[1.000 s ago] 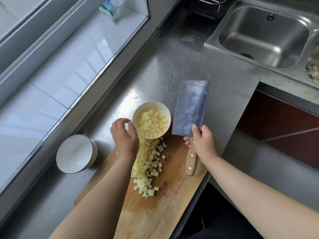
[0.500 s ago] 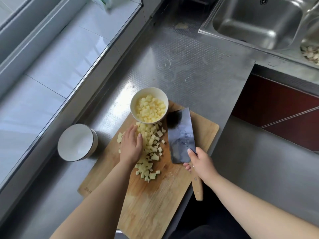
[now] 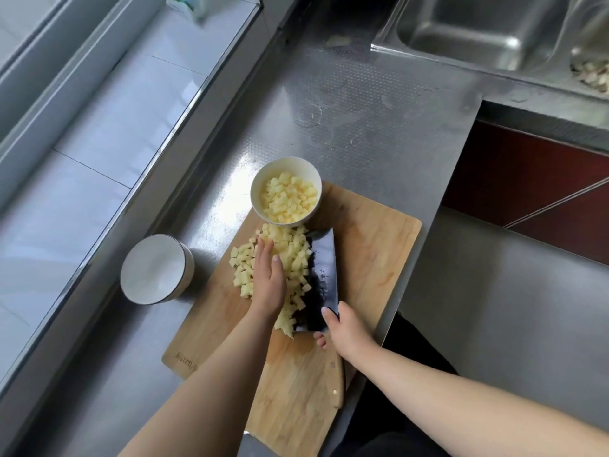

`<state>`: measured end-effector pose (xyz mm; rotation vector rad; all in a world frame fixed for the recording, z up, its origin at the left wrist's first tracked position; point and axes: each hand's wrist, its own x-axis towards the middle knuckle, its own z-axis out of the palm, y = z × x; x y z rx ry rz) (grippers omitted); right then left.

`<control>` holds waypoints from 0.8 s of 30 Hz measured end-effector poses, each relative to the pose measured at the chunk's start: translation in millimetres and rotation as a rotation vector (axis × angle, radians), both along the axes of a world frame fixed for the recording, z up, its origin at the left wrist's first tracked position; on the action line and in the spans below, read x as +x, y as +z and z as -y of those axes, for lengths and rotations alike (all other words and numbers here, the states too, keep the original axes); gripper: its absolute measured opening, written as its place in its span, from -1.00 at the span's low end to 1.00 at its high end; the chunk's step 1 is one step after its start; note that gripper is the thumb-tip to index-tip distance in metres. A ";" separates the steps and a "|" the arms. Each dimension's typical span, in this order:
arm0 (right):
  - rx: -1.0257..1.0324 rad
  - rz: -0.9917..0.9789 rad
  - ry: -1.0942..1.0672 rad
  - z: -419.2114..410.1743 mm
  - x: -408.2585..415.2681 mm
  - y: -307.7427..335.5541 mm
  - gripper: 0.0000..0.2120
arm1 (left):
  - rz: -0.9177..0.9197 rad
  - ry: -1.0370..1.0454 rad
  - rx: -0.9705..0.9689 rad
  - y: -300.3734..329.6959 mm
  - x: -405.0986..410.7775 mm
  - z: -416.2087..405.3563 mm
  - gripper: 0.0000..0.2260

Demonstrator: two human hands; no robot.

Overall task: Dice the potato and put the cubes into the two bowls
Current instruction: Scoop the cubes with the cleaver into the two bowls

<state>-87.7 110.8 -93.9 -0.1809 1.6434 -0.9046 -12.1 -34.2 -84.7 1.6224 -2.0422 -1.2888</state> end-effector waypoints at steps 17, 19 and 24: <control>-0.032 0.178 -0.059 -21.3 -39.5 7.7 -0.55 | -0.045 0.155 -0.022 28.4 13.0 -10.2 -0.70; -0.036 0.185 -0.056 -24.6 -47.0 14.4 -0.62 | -0.036 0.180 -0.032 30.5 11.8 -6.5 -0.69; -0.069 0.135 -0.031 -29.4 -63.8 27.7 -0.63 | -0.028 0.226 -0.120 36.6 3.1 3.9 -0.72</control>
